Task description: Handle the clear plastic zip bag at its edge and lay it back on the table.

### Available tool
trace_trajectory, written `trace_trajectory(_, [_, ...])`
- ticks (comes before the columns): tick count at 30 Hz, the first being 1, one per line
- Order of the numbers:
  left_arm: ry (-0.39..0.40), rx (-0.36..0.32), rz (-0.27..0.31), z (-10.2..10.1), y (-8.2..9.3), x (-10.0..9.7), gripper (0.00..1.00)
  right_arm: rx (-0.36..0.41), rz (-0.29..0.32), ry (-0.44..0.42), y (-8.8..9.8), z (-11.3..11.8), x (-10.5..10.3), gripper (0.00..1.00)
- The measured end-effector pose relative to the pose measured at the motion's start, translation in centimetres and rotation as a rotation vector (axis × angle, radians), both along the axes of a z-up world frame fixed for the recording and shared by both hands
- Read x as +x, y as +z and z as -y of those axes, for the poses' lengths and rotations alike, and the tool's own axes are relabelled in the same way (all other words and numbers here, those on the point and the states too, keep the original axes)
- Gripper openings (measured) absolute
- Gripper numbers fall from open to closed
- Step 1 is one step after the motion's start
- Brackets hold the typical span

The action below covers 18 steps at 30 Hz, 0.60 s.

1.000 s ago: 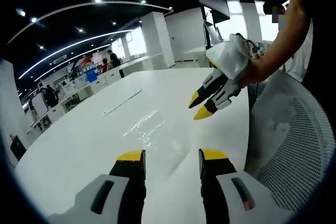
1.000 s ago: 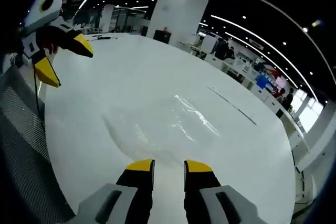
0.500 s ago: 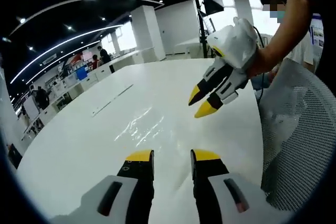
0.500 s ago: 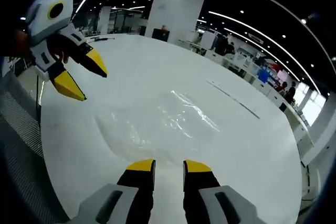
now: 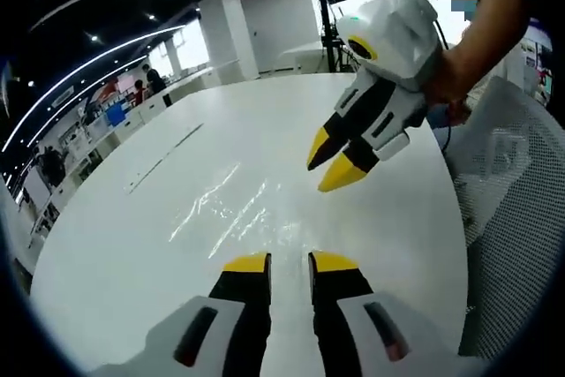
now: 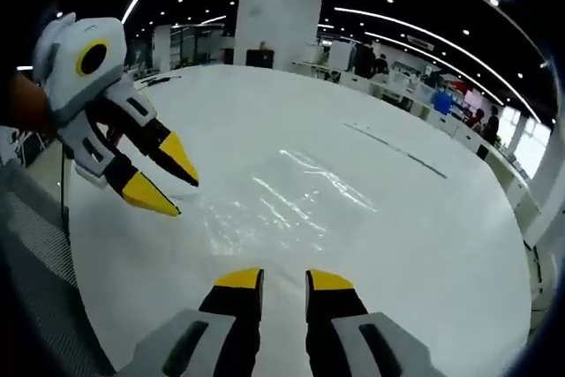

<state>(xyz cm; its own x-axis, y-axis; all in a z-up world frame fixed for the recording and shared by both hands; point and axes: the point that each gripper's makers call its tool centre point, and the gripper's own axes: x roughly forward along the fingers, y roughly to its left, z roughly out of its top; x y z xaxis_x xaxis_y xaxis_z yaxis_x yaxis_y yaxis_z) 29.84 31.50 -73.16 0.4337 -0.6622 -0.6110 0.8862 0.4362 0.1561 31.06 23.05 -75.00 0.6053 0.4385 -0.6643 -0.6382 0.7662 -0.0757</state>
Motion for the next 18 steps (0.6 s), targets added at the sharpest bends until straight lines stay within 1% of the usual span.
trace_trajectory(1, [-0.002,0.005,-0.005,0.1,-0.2,0.1,0.11,0.004,-0.003,-0.005,0.0,0.0,0.1,0.16])
trace_trajectory(4, [-0.011,0.055,-0.014,0.1,-1.0,0.0,0.05,0.015,-0.013,-0.012,0.1,0.0,0.1,0.15])
trace_trajectory(6, [-0.02,0.083,-0.017,0.1,-1.5,-0.1,0.04,0.022,-0.019,-0.006,0.0,-0.1,0.0,0.14])
trace_trajectory(7, [-0.024,0.085,-0.023,0.2,-1.8,-0.3,0.03,0.036,-0.026,-0.009,0.0,-0.2,-0.1,0.13])
trace_trajectory(9, [-0.032,0.11,-0.027,0.0,-2.4,-0.4,0.03,0.062,-0.043,-0.027,-0.1,-0.2,-0.2,0.12])
trace_trajectory(11, [-0.034,0.134,-0.036,-0.1,-2.9,-0.7,0.02,0.111,-0.069,-0.07,-0.2,-0.2,-0.2,0.12])
trace_trajectory(13, [-0.03,0.153,-0.046,-0.4,-3.5,-1.0,0.0,0.146,-0.082,-0.108,0.0,0.0,-0.4,0.12])
trace_trajectory(15, [-0.031,0.162,-0.054,-0.5,-4.0,-1.2,0.0,0.177,-0.099,-0.122,0.0,-0.1,-0.3,0.12])
trace_trajectory(16, [-0.033,0.168,-0.057,-0.6,-4.2,-1.3,0.0,0.181,-0.098,-0.129,0.1,-0.1,-0.3,0.12])
trace_trajectory(17, [-0.024,0.136,-0.035,-0.4,-3.9,-1.0,0.0,0.187,-0.098,-0.134,0.2,-0.1,-0.3,0.12])
trace_trajectory(18, [-0.011,0.14,-0.055,-0.6,-4.0,-1.1,0.0,0.196,-0.103,-0.14,0.3,-0.3,-0.3,0.12])
